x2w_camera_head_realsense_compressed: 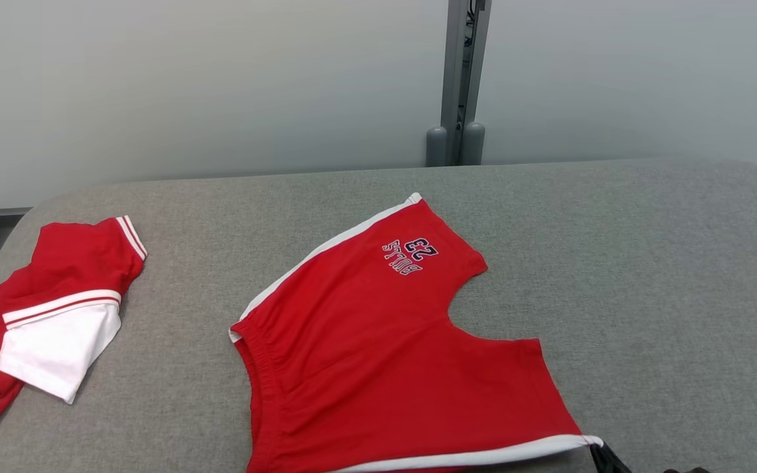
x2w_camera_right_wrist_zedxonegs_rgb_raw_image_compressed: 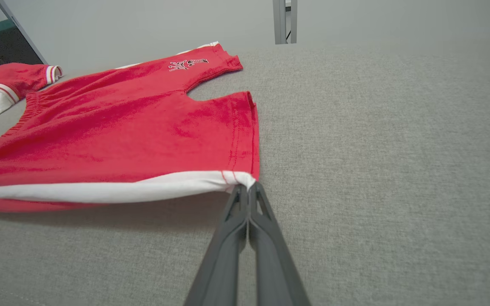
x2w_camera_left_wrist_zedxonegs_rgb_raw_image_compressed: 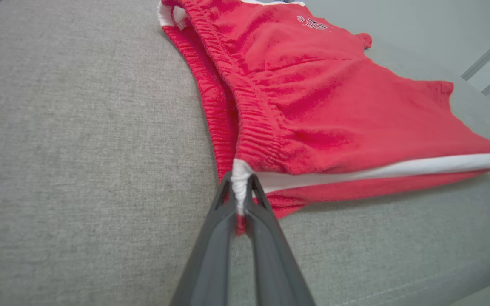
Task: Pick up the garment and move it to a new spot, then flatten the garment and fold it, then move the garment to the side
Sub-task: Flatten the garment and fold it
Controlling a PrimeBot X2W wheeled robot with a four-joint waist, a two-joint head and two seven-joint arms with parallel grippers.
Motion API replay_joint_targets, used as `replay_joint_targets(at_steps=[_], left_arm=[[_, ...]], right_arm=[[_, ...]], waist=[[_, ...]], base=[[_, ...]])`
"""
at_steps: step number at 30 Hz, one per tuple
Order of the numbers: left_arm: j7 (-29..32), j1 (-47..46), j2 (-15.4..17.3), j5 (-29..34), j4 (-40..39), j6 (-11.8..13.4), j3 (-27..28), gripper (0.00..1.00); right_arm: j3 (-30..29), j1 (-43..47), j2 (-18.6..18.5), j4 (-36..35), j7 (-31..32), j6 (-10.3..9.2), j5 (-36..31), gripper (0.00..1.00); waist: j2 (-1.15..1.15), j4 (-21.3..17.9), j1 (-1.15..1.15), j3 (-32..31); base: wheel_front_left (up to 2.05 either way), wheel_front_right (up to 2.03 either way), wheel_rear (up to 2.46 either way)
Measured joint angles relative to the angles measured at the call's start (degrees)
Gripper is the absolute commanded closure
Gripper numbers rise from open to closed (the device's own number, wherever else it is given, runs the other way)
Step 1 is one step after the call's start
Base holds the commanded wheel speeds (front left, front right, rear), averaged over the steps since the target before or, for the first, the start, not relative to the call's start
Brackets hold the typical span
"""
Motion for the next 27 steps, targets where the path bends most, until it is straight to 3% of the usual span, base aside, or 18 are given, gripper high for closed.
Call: replay_joint_targets(at_steps=[5, 13, 27], left_arm=[[0.0, -0.37, -0.1, -2.29, -6.37, 0.0, -0.76, 1.0], [-0.01, -8.67, -0.25, -6.59, -13.57, 0.01, -2.09, 1.0], [-0.01, -24.81, -1.58, -12.02, -10.16, 0.01, -4.47, 1.0]], right_arm=[[-1.86, -2.97, 0.43, -2.52, 0.0, 0.0, 0.25, 1.0], [-2.97, -18.14, -0.58, -2.24, 0.0, -0.01, 0.07, 1.0], [-0.66, -46.3, -3.28, 13.22, 0.0, 0.0, -5.45, 1.0]], waist=[[0.0, 1.06, 0.0, 0.95], [0.0, 4.89, 0.0, 5.09], [0.0, 12.22, 0.0, 17.78]], base=[[0.0, 0.0, 0.0], [0.0, 0.0, 0.0], [0.0, 0.0, 0.0]])
